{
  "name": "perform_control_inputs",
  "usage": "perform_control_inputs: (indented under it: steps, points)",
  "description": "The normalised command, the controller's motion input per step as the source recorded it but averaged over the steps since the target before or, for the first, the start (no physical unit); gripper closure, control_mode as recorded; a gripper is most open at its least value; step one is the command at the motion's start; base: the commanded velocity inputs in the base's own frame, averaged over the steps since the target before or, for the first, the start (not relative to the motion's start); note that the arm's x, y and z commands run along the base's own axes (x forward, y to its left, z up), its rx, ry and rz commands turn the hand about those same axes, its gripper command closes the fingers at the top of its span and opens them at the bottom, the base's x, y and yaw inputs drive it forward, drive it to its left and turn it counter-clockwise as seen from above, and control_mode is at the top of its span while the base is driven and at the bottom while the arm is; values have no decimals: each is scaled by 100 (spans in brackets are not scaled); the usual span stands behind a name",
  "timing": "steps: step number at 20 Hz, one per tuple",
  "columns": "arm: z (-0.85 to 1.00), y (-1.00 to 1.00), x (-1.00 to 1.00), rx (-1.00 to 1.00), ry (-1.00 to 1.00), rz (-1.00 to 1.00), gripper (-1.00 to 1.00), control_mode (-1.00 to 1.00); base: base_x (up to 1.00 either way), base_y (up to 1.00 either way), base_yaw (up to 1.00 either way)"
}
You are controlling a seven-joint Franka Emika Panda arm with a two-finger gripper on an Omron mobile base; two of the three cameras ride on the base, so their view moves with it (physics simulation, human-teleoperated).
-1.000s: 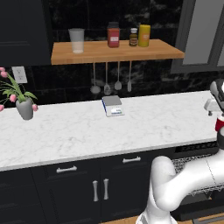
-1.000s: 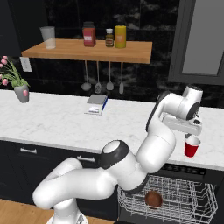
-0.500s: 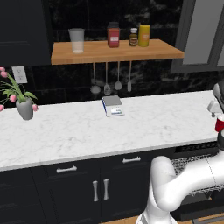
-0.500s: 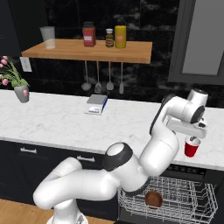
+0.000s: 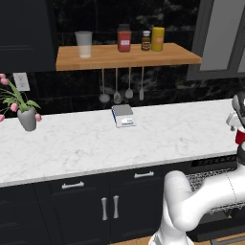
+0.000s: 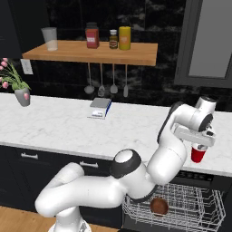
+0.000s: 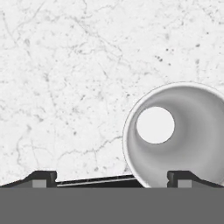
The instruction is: Pick up the cup and bowl from the counter, place them in the dishwasher, and close the dishwasher door.
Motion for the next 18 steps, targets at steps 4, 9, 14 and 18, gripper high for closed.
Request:
perform_control_inputs:
  steps: [4,9,14,18]
  points:
    - [-2,0,20,0,0,0,-100,-100,0,0,0]
    - [-1,-1,3,0,0,0,-100,-100,0,0,0]
    - [-24,-13,1,0,0,0,-100,-100,0,0,0]
    - [-49,-5,13,0,0,0,-100,-100,0,0,0]
